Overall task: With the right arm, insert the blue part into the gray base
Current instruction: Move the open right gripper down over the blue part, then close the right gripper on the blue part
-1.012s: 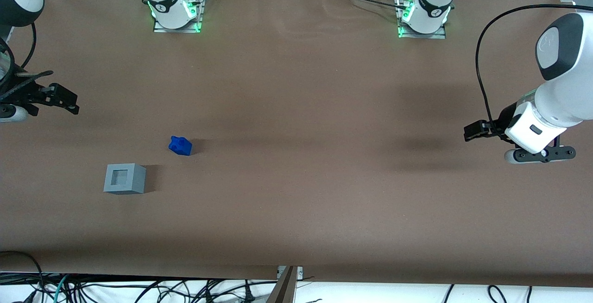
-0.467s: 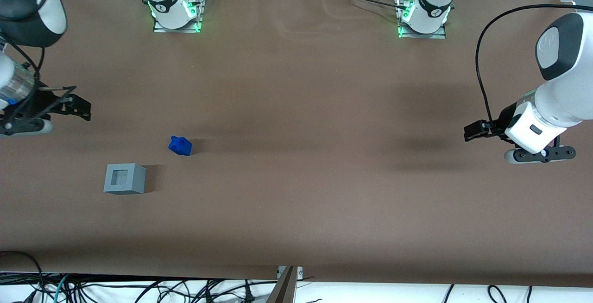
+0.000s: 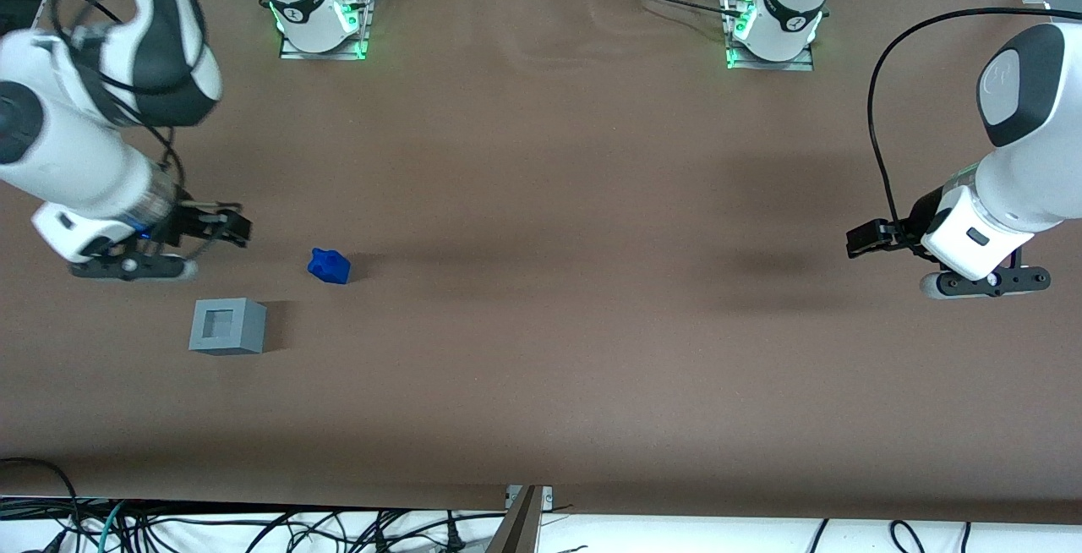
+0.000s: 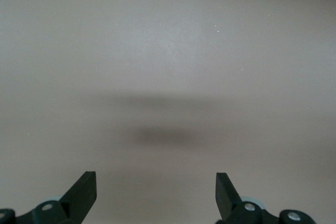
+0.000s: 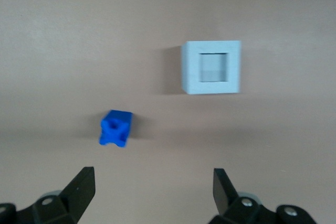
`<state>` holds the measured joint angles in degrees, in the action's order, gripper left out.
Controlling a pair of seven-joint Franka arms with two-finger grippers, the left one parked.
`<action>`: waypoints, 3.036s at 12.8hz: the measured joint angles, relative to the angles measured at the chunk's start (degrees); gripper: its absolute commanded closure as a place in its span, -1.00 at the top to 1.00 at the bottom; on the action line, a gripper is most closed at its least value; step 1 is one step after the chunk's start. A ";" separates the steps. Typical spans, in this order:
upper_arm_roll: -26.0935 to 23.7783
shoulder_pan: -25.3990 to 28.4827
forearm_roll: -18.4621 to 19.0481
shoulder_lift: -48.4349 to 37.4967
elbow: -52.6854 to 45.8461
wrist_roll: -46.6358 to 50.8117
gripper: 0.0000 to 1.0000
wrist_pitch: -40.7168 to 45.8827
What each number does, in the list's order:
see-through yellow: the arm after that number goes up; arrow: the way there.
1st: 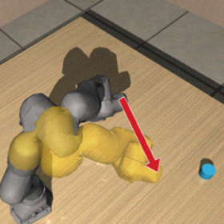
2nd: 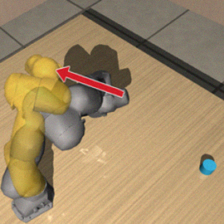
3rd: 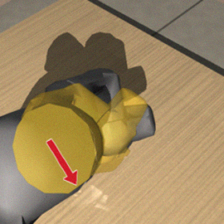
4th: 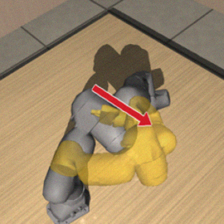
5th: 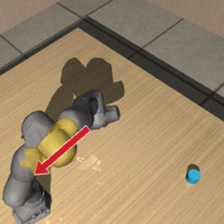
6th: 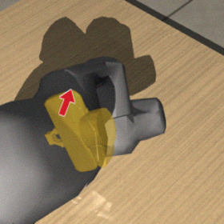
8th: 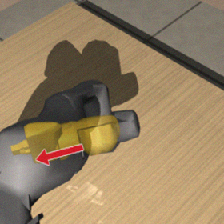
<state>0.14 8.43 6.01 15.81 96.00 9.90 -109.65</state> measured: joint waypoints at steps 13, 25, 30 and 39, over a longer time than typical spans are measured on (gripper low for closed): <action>-0.06 2.29 -0.08 5.70 19.98 9.11 0.99 -24.03; -0.15 2.31 -1.22 5.90 22.54 10.24 0.99 -28.47; -0.14 2.31 -1.23 5.74 21.89 10.20 0.99 -28.43; -0.16 2.86 -1.89 6.41 18.94 11.63 0.99 -24.50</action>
<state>-0.03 11.29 4.11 22.23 114.94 21.53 -134.15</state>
